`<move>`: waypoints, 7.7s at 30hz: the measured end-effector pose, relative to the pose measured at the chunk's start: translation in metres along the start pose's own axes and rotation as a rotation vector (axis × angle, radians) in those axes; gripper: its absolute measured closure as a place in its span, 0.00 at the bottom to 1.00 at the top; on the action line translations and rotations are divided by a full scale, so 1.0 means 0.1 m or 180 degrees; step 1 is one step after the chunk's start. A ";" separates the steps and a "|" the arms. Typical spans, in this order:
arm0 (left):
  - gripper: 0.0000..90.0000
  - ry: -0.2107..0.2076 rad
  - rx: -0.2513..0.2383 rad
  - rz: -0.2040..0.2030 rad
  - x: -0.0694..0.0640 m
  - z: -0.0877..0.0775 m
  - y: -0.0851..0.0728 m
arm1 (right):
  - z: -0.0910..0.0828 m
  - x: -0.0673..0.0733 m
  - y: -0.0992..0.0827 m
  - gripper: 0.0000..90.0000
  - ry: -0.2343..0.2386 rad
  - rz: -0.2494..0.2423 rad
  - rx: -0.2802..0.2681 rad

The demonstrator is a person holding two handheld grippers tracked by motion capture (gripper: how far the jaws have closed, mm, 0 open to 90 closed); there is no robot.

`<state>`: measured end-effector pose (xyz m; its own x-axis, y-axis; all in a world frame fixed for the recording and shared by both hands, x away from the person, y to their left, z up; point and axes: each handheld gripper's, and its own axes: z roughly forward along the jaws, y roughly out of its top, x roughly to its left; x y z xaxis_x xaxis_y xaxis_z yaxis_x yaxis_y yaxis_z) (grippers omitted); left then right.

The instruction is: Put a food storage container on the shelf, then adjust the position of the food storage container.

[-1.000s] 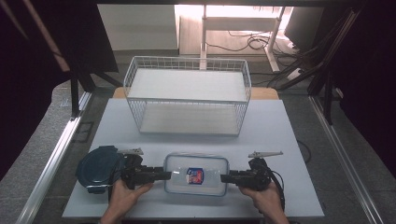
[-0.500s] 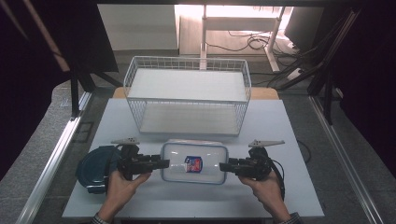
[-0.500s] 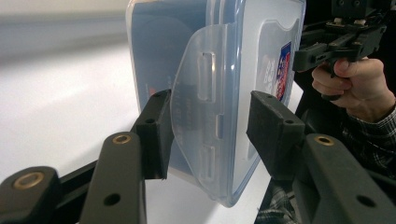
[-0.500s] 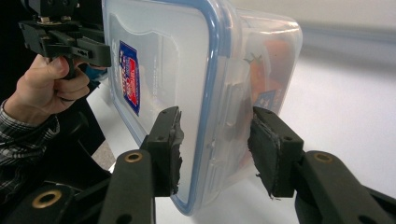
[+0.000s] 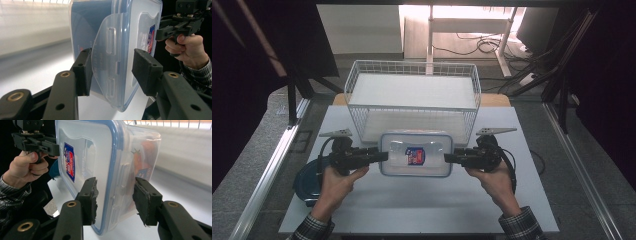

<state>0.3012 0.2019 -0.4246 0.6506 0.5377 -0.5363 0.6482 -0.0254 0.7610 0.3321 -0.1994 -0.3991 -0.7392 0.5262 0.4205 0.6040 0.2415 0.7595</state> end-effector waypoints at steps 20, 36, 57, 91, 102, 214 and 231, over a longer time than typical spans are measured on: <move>0.58 0.0016 -0.0228 -0.0001 0.03 -0.13 0.74 | -0.07 -0.04 0.73 0.61 0.0001 -0.0070 -0.0202; 0.58 -0.0007 -0.0341 -0.0056 0.20 -0.11 1.32 | -0.07 -0.17 1.28 0.61 -0.0070 -0.0059 -0.0297; 0.57 -0.0009 -0.0434 -0.0191 0.48 0.03 1.54 | 0.07 -0.43 1.62 0.60 -0.0135 0.0049 -0.0326; 0.44 0.0521 -0.0470 0.0045 0.46 0.13 1.55 | 0.22 -0.36 1.60 0.53 -0.0876 -0.0167 -0.0571; 0.45 0.0599 -0.0498 0.0114 0.47 0.12 1.56 | 0.23 -0.30 1.58 0.56 -0.0802 -0.0157 -0.0542; 0.10 0.0773 0.0384 0.1010 -0.24 0.30 -1.03 | 0.20 0.09 -1.02 0.04 -0.0808 -0.0908 -0.0013; 1.00 0.1371 -0.0021 0.0509 0.28 -0.59 -0.68 | 0.25 0.08 -1.03 0.05 -0.0903 -0.0987 0.0084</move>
<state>0.2523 0.2685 -0.4700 0.5175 0.8289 -0.2123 0.5496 -0.1319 0.8249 0.2719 -0.2001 -0.4861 -0.7780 0.6280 0.0179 0.3761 0.4427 0.8140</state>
